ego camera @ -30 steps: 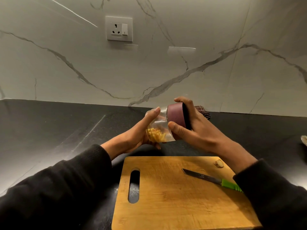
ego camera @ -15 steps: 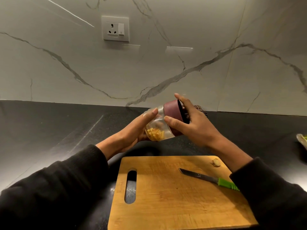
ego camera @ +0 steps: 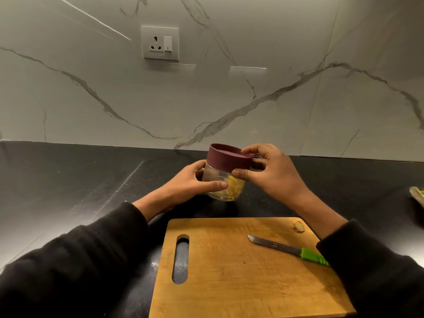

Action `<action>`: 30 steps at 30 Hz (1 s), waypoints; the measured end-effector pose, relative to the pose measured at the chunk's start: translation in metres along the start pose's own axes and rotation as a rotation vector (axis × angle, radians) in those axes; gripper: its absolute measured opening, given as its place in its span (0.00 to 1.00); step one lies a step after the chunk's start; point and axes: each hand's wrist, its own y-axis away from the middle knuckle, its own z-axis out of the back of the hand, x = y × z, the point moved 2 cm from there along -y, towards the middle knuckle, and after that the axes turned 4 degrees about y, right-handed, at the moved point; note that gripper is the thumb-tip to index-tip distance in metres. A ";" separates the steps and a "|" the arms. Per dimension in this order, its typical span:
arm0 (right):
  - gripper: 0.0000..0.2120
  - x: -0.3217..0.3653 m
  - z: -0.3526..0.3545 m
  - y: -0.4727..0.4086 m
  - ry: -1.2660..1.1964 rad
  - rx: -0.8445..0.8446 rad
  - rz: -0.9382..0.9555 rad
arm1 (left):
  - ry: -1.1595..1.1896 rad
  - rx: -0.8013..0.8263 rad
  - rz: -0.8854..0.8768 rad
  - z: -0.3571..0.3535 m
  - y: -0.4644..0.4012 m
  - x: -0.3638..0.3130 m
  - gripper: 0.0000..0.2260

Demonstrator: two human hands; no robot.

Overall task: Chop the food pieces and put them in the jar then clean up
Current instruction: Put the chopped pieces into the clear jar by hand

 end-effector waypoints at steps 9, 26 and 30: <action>0.29 -0.007 -0.009 0.002 0.175 0.043 -0.018 | -0.133 0.025 0.005 0.000 -0.002 0.004 0.30; 0.33 -0.001 -0.017 0.008 0.305 0.446 -0.170 | -0.235 -0.109 0.002 0.007 -0.007 0.013 0.37; 0.35 -0.001 -0.017 0.007 0.318 0.464 -0.169 | -0.253 -0.112 -0.010 0.006 -0.009 0.014 0.37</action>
